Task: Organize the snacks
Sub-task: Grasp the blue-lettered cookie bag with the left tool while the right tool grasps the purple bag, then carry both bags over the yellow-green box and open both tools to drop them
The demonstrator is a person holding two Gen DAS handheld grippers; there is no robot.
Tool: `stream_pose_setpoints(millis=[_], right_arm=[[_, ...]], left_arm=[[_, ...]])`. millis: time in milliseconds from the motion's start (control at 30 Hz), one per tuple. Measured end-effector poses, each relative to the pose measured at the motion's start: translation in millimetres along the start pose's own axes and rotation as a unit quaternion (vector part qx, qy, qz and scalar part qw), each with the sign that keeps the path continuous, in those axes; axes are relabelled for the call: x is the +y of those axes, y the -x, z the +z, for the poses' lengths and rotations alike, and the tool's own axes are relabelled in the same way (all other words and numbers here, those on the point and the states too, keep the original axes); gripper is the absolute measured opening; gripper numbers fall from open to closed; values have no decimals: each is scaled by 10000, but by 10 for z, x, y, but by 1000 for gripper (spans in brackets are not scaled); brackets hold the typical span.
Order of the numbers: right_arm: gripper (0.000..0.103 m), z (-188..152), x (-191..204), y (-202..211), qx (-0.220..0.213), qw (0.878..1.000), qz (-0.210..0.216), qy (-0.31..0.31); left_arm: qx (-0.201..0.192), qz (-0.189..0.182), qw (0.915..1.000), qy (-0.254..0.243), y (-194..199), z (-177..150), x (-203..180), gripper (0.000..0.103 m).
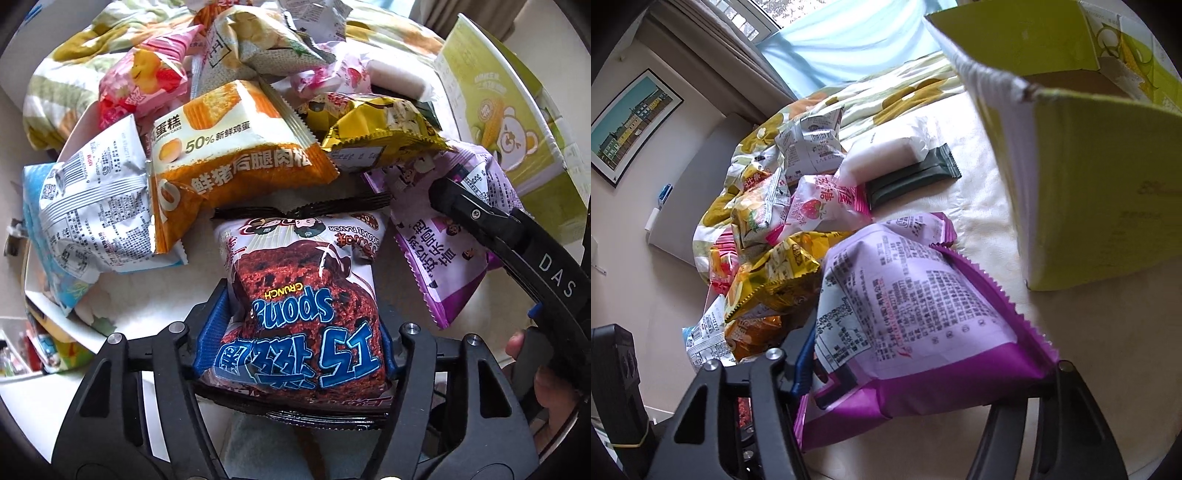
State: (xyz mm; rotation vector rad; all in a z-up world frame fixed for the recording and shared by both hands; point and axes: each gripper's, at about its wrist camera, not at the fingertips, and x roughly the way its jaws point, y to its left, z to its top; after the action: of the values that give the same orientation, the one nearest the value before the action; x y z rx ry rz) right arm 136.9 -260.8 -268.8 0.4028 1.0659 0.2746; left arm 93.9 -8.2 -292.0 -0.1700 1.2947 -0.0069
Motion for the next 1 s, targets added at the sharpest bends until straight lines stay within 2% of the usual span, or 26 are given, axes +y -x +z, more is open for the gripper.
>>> stream_pose_setpoints(millis=[167, 533, 633, 800, 1000], right_arm=[[54, -78, 54, 162, -172, 9998, -133, 40], [53, -163, 335, 592, -498, 9974, -502, 126], [53, -199, 423, 780, -624, 9962, -589, 160], [53, -145, 521, 1224, -1126, 9904, -787, 120], [54, 188, 499, 1691, -1563, 9839, -869, 53]], left_arm=[[-17, -83, 9997, -229, 131, -13, -68, 62], [-251, -314, 9971, -641, 685, 38, -24, 62], [-375, -453, 9952, -788, 829, -55, -23, 62], [-711, -680, 9893, -1080, 1134, 82, -97, 62], [-1142, -817, 9796, -1436, 1458, 453, -435, 62]])
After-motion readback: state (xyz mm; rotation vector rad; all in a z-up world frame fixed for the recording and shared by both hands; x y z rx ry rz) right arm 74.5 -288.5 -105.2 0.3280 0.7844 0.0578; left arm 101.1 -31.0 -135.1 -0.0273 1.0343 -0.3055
